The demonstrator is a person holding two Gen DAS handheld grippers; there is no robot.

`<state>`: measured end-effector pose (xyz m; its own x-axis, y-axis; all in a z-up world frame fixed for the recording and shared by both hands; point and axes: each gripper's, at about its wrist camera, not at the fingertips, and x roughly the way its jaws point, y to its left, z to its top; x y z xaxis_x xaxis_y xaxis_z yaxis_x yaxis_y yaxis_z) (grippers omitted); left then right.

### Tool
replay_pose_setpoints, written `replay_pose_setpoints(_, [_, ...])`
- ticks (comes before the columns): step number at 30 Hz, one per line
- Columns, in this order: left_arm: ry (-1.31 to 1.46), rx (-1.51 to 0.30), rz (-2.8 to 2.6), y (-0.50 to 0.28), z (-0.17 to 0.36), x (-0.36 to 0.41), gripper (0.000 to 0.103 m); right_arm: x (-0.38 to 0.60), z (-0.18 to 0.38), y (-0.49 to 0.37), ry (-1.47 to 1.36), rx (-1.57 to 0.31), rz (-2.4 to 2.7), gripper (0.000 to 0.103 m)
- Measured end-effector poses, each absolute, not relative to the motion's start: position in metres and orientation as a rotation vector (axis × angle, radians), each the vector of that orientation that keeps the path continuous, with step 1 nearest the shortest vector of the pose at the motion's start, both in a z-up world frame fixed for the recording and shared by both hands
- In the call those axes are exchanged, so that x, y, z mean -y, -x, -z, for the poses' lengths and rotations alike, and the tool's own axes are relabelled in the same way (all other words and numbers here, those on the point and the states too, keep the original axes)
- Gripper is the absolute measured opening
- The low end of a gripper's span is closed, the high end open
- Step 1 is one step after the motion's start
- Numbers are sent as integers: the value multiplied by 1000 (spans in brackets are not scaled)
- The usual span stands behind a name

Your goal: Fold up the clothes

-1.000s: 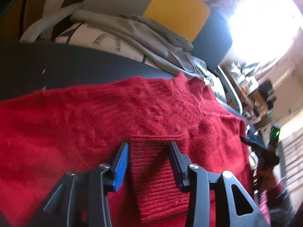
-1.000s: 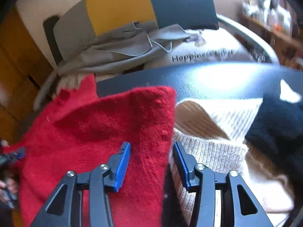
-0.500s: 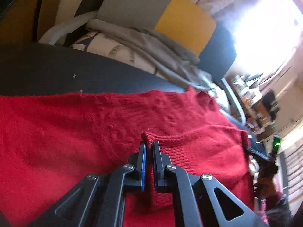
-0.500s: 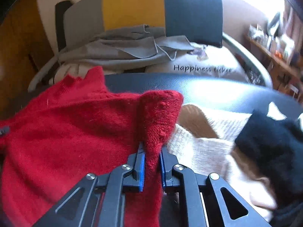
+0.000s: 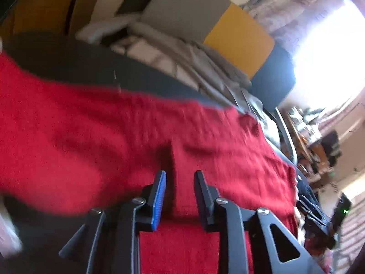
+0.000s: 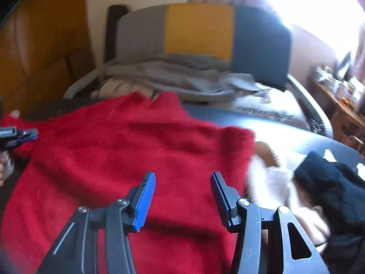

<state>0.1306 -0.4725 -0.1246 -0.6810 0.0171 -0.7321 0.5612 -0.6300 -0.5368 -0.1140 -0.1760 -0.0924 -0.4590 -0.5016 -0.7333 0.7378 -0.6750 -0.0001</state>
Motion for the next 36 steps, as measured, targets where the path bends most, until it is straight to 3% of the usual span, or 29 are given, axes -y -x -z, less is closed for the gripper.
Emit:
replay_pose_setpoints(5, [-1069, -1196, 2355, -127, 140, 463, 39, 188, 116, 97, -1020, -392, 2097, 55])
replay_pose_setpoints(9, [-1037, -1219, 2347, -119, 141, 467, 40, 198, 129, 94, -1045, -420, 2086, 64])
replay_pose_setpoints(11, [-1050, -1197, 2347, -113, 142, 467, 34, 198, 131, 91, -1045, -423, 2090, 66])
replay_pose_setpoints(13, [-1056, -1172, 2373, -109, 141, 465, 7, 198, 131, 89, -1047, -432, 2093, 67])
replay_pose_setpoints(18, [-902, -1127, 2458, -134, 115, 464, 6, 198, 118, 88, -1056, -340, 2041, 67])
replay_pose_setpoints(21, [-961, -1021, 2411, -139, 119, 472, 6, 190, 105, 86, -1061, -173, 1976, 66])
replay_pose_setpoints(25, [-1007, -993, 2352, -135, 135, 478, 6, 179, 100, 96, -1052, -104, 2060, 66])
replay_pose_setpoints(31, [-1046, -925, 2335, -133, 145, 466, 7, 184, 118, 124, -1112, -138, 2128, 66])
replay_pose_setpoints(36, [-986, -998, 2325, -150, 143, 466, 18, 197, 136, 115, -1054, -334, 2182, 72])
